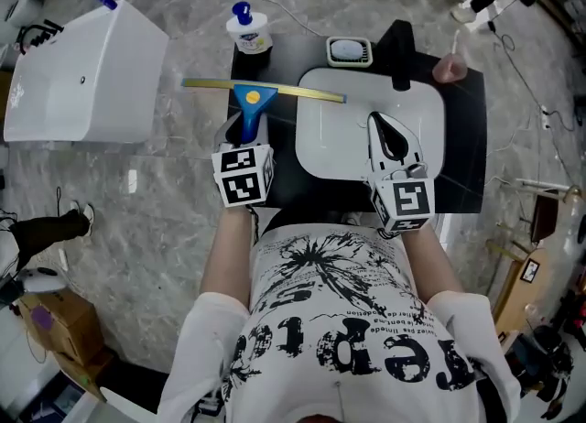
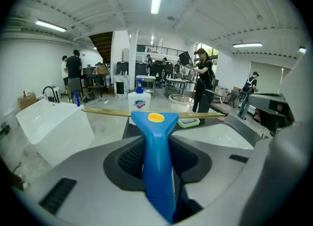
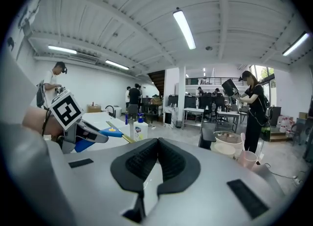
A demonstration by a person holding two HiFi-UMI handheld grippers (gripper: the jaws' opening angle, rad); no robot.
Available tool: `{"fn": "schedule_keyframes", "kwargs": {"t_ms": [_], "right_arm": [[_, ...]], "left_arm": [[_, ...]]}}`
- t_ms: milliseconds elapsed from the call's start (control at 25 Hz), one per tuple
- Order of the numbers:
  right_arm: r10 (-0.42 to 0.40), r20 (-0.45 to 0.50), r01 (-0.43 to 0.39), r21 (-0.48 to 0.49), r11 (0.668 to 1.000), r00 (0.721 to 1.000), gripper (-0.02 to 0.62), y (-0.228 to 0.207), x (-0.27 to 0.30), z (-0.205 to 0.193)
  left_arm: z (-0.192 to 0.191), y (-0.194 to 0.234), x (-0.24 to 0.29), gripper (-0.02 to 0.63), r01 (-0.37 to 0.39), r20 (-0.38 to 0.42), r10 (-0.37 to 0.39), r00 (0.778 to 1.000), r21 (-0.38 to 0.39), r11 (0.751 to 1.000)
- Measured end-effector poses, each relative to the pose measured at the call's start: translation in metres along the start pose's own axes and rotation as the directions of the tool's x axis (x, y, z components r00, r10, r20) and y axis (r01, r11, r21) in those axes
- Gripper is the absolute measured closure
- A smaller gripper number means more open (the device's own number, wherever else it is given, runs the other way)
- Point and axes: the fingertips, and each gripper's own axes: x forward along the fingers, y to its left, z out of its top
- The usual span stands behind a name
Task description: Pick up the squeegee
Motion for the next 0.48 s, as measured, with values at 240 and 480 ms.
{"fn": "schedule_keyframes", "kwargs": {"t_ms": [240,480], "right_arm": [[-0.01,0.095,0.012,-0.018,1.0,0.995,0.58,-0.009,-0.03,0.041],[-0.02,0.205,0.02,0.005,1.0,0.978,0.58,-0.013,-0.062,0.085]], "left_arm": [[0.055,-0.024,-0.048,0.466,0.004,0.156,-0.01,0.988,0.042,0.999],[0.114,-0.047,-0.105,0.466,0.031,0.324,-0.063,0.944,0.102,0.994]]}}
